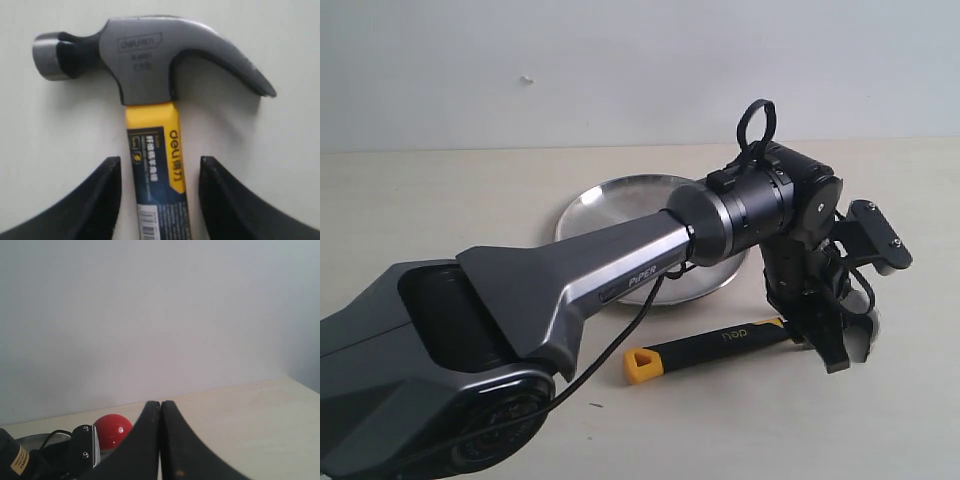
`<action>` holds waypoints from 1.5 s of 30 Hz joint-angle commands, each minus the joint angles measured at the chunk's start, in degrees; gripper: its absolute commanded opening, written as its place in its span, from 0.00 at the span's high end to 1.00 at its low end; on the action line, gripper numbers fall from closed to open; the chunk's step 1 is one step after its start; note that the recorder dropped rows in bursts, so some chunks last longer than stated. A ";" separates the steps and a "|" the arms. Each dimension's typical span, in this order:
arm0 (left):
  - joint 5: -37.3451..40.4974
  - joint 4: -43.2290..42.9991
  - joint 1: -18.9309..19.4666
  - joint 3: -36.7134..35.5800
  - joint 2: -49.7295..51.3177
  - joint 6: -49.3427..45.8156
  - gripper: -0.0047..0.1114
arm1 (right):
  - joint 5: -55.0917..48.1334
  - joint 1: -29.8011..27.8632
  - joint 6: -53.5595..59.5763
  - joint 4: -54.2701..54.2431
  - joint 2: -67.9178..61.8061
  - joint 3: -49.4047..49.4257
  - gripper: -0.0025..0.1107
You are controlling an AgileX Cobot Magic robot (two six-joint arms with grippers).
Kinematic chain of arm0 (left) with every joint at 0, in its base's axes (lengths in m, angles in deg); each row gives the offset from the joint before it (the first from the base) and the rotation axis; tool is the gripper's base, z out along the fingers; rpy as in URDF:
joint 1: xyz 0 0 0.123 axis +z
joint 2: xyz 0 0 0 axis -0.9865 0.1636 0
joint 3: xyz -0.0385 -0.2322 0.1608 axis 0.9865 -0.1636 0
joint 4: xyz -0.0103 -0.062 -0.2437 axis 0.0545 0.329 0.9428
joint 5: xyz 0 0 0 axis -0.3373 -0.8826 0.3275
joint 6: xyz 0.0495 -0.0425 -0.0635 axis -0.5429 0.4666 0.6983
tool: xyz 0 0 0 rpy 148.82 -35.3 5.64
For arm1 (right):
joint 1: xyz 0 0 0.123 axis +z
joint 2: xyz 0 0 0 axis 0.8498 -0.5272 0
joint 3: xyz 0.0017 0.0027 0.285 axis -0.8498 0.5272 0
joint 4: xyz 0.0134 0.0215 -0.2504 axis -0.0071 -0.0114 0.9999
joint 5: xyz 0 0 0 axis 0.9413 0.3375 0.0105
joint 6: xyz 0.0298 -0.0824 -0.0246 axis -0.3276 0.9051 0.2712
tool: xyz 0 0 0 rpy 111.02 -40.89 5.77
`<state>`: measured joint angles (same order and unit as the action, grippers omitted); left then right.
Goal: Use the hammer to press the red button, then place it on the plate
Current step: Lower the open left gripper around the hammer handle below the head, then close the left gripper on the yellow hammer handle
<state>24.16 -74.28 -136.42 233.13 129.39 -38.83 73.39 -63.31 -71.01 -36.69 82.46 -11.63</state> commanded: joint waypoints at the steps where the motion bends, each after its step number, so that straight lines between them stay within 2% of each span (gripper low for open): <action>1: -2.93 -0.07 -0.19 0.06 0.74 -0.97 0.54 | 0.34 -0.30 0.54 0.00 0.39 0.25 0.98; 11: 1.43 2.26 -0.19 0.06 1.42 -0.97 0.54 | 0.34 -0.30 0.54 0.00 0.39 0.25 0.98; 16: 1.08 2.25 -0.19 0.06 1.88 -0.97 0.55 | 0.34 -0.30 0.54 0.00 0.39 0.25 0.98; 18: 0.98 2.25 -0.19 0.06 1.88 -1.07 0.60 | 0.34 -0.30 0.54 0.00 0.39 0.25 0.98; 24: 2.14 2.25 -0.19 0.06 1.88 -1.10 0.94 | 0.34 -0.30 0.54 0.00 0.39 0.25 0.98; 25: 2.69 2.13 -0.19 0.06 1.88 -1.10 0.96 | 0.34 -0.30 0.54 0.00 0.39 0.25 0.98; 31: 5.40 2.13 -0.07 0.06 1.64 0.34 0.96 | 0.34 -0.30 0.54 0.00 0.39 0.25 0.98; 45: 4.40 6.65 -0.07 0.06 -2.31 3.78 0.96 | 0.34 -0.30 0.54 0.11 0.39 0.25 0.98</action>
<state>28.65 -69.01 -136.42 233.39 128.85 -36.41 73.39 -63.31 -71.01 -36.69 82.46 -11.63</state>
